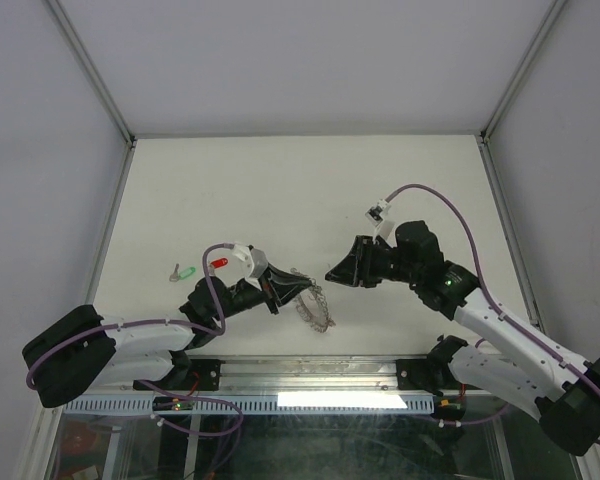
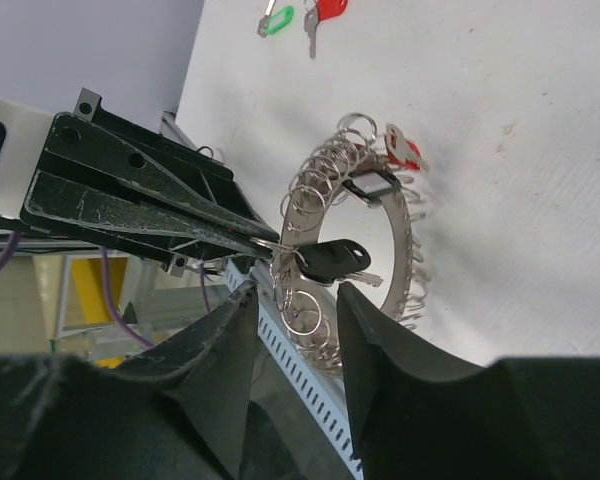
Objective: Put the keys on the keyring
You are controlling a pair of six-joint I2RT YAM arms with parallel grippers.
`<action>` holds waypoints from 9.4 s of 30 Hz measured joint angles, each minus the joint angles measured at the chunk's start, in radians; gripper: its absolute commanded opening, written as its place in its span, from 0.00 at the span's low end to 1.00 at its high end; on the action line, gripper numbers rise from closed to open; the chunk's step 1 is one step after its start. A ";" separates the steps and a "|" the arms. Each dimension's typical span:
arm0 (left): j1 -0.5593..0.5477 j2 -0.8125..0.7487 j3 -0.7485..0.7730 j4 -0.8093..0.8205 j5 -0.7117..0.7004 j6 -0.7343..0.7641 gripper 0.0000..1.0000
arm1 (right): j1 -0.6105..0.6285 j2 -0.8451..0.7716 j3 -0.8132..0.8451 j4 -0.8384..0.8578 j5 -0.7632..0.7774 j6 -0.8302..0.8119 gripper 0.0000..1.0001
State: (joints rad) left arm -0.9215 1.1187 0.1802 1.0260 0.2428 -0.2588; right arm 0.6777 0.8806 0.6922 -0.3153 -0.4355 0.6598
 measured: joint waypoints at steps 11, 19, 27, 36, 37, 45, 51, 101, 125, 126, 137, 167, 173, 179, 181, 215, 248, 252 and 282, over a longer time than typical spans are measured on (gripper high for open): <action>0.000 0.012 0.000 0.070 -0.031 -0.031 0.00 | 0.000 -0.007 -0.063 0.162 -0.036 0.109 0.27; 0.000 0.027 0.000 0.089 -0.029 -0.042 0.00 | 0.003 -0.001 -0.070 0.183 -0.022 0.109 0.24; 0.000 0.027 0.000 0.105 -0.023 -0.042 0.00 | 0.029 0.031 -0.070 0.176 0.021 0.106 0.26; 0.000 0.027 0.000 0.105 -0.005 -0.042 0.00 | 0.058 0.047 -0.070 0.177 0.027 0.106 0.25; 0.000 0.027 0.000 0.105 -0.004 -0.042 0.00 | 0.059 0.048 -0.070 0.177 0.027 0.106 0.25; 0.000 0.027 0.000 0.105 0.002 -0.042 0.00 | 0.067 0.066 -0.070 0.177 0.027 0.106 0.25; 0.000 0.027 0.000 0.109 0.002 -0.042 0.00 | 0.094 0.085 -0.070 0.177 0.029 0.105 0.25; 0.066 0.035 0.022 0.135 0.137 -0.088 0.00 | 0.165 -0.169 -0.216 0.158 0.200 -0.348 0.52; 0.072 0.045 0.032 0.151 0.179 -0.098 0.00 | 0.344 -0.072 -0.265 0.412 0.332 -0.486 0.26; 0.072 0.048 0.035 0.151 0.182 -0.098 0.00 | 0.346 -0.067 -0.265 0.415 0.332 -0.488 0.22; 0.073 0.058 0.040 0.174 0.184 -0.101 0.00 | 0.354 -0.097 -0.265 0.415 0.338 -0.512 0.00; 0.073 0.145 0.078 0.242 0.344 -0.165 0.00 | 0.354 -0.072 -0.238 0.346 0.236 -0.512 0.00; 0.073 0.161 0.085 0.253 0.366 -0.173 0.00 | 0.354 -0.072 -0.236 0.335 0.206 -0.516 0.00; 0.073 0.166 0.086 0.253 0.370 -0.174 0.00 | 0.353 -0.071 -0.236 0.320 0.185 -0.526 0.00; 0.073 0.167 0.086 0.253 0.371 -0.174 0.00 | 0.353 -0.071 -0.236 0.317 0.180 -0.529 0.00; 0.073 0.164 0.100 0.278 0.418 -0.191 0.00 | 0.354 -0.308 -0.203 0.168 0.206 -0.801 0.31; 0.079 0.223 0.140 0.308 0.531 -0.226 0.00 | 0.353 -0.219 -0.169 0.183 0.078 -0.840 0.00; 0.079 0.223 0.142 0.308 0.542 -0.226 0.00 | 0.353 -0.216 -0.166 0.180 0.078 -0.838 0.00; 0.105 -0.105 0.341 -0.669 0.383 0.309 0.31 | 0.354 0.378 0.513 -0.775 0.295 -0.752 0.00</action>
State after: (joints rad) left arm -0.8162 1.0134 0.5217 0.3573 0.6254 0.0502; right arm 1.0313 1.2583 1.2053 -1.0904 -0.1402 -0.0925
